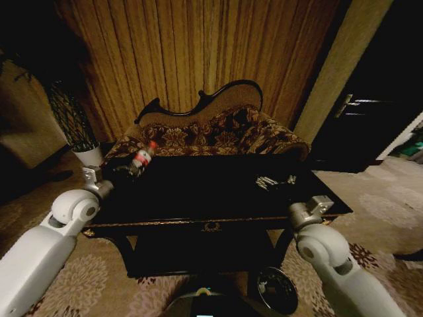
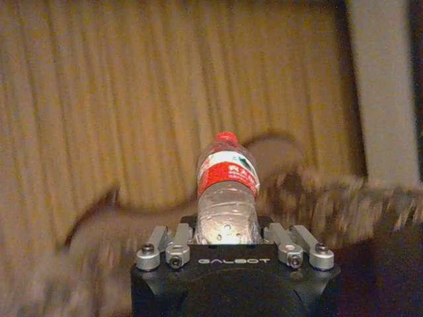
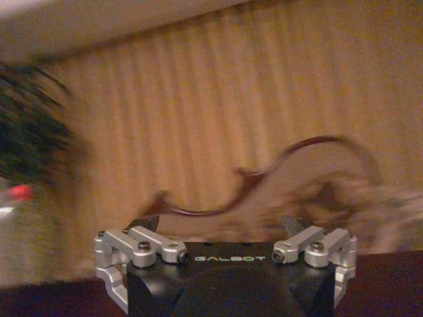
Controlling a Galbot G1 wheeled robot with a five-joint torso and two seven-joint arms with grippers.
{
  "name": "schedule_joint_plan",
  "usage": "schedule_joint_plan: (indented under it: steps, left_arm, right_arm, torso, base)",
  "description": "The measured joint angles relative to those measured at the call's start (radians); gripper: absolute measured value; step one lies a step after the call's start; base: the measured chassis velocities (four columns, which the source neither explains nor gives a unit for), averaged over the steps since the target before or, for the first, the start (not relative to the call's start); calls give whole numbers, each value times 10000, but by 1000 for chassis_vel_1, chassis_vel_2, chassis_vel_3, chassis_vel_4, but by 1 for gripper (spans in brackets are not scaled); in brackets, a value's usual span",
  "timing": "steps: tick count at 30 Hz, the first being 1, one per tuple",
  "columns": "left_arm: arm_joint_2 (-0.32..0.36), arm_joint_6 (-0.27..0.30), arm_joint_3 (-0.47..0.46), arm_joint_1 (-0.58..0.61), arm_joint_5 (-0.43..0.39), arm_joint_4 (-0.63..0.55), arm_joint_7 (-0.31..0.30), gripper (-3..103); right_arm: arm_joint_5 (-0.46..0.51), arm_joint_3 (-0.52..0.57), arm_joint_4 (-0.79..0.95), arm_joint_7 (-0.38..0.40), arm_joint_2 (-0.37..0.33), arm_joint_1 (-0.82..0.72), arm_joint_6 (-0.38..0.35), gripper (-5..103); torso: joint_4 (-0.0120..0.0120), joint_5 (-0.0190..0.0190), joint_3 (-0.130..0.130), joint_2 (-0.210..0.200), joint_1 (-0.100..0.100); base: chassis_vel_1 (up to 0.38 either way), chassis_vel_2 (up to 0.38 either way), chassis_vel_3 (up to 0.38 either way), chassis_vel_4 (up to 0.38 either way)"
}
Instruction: Move to the front of the table and place the trash on the table into the trash bin.
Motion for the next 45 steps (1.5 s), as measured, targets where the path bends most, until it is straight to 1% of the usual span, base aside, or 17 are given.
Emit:
schedule_joint_plan:
  steps: [1, 2, 5, 6, 8, 9, 12, 14, 19, 20, 24, 25, 27, 29, 32, 38, 45]
  left_arm:
    - [38, -220, -57, 12, 81, -161, 73, 41]
    - [38, -220, -57, 12, 81, -161, 73, 41]
    - [384, -1031, -326, 23, 481, -708, 597, 41]
    - [384, -1031, -326, 23, 481, -708, 597, 41]
    - [853, -1489, -189, -334, 746, -887, 1006, 41]
    - [853, -1489, -189, -334, 746, -887, 1006, 41]
    - [1341, -1990, 838, -1354, 791, -754, 1121, 40]
    - [1440, -2099, 1183, -1663, 801, -665, 1130, 40]
    - [1722, -2594, 3737, -3654, 1001, -30, 1402, 40]
    - [1722, -2594, 3737, -3654, 1001, -30, 1402, 40]
    - [1282, -2759, 5477, -5239, 1102, 245, 1381, 40]
    - [1282, -2759, 5477, -5239, 1102, 245, 1381, 40]
    - [846, -2706, 6616, -6317, 1140, 366, 1264, 40]
    - [758, -2686, 6860, -6513, 1149, 396, 1250, 40]
    - [309, -2614, 8126, -7455, 1156, 638, 1177, 40]
    - [-145, -2594, 9018, -8196, 1177, 1029, 1161, 40]
    - [-315, -2595, 9628, -8585, 1200, 1033, 1173, 40]
  right_arm:
    - [479, -163, 19, 0, -188, 219, 48, 100]
    - [479, -163, 19, 0, -188, 219, 48, 100]
    - [2301, -637, -5, -192, -1022, 1092, 153, 100]
    - [2301, -637, -5, -192, -1022, 1092, 153, 100]
    - [3408, -1029, -507, -595, -1735, 2166, 180, 100]
    - [3408, -1029, -507, -595, -1735, 2166, 180, 100]
    - [4528, -1670, -1424, -950, -1935, 3685, 329, 100]
    - [4738, -1799, -1611, -1030, -1899, 3981, 370, 100]
    - [5722, -2503, -2601, -1840, -1196, 5402, 472, 100]
    - [5722, -2503, -2601, -1840, -1196, 5402, 472, 100]
    - [5807, -2826, -2896, -2290, -901, 5727, 476, 100]
    - [5807, -2826, -2896, -2290, -901, 5727, 476, 100]
    - [5717, -2984, -3011, -2508, -813, 5846, 476, 100]
    - [5661, -3029, -3038, -2557, -791, 5875, 475, 100]
    - [5478, -3142, -3095, -2672, -627, 5991, 475, 100]
    - [5413, -3058, -3100, -2811, -481, 5967, 475, 100]
    - [5178, -3011, -3161, -2861, -366, 5878, 473, 100]
  torso:
    - [4, -2, 1, 0, 0]
    - [4, -2, 1, 0, 0]
    - [-2, 0, 0, 0, 1]
    - [-2, 0, 0, 0, 1]
    - [0, 1, -1, 1, -1]
    - [0, 1, -1, 1, -1]
    - [-2, 1, 0, 0, 0]
    - [-2, 0, 1, 0, 1]
    - [2, -1, 2, -1, 3]
    - [2, -1, 2, -1, 3]
    - [-1, -1, 2, -1, 2]
    - [-1, -1, 2, -1, 2]
    - [-6, 1, 2, -2, 3]
    - [-6, 1, 2, -2, 3]
    - [-2, 1, 1, -1, 2]
    - [-1, 0, 1, -1, 2]
    - [0, 0, 0, -1, 0]
  base:
    - [0, 0, 0, 0]
    - [0, 0, 0, 0]
    - [0, 0, 0, 0]
    - [0, 0, 0, 0]
    - [0, 0, 0, 0]
    - [0, 0, 0, 0]
    - [0, 0, 0, 0]
    - [0, 0, 0, 0]
    - [0, 0, 0, 0]
    - [0, 0, 0, 0]
    - [0, 0, 0, 0]
    - [0, 0, 0, 0]
    - [0, 0, 0, 0]
    - [0, 0, 0, 0]
    - [0, 0, 0, 0]
    - [0, 0, 0, 0]
    - [0, 0, 0, 0]
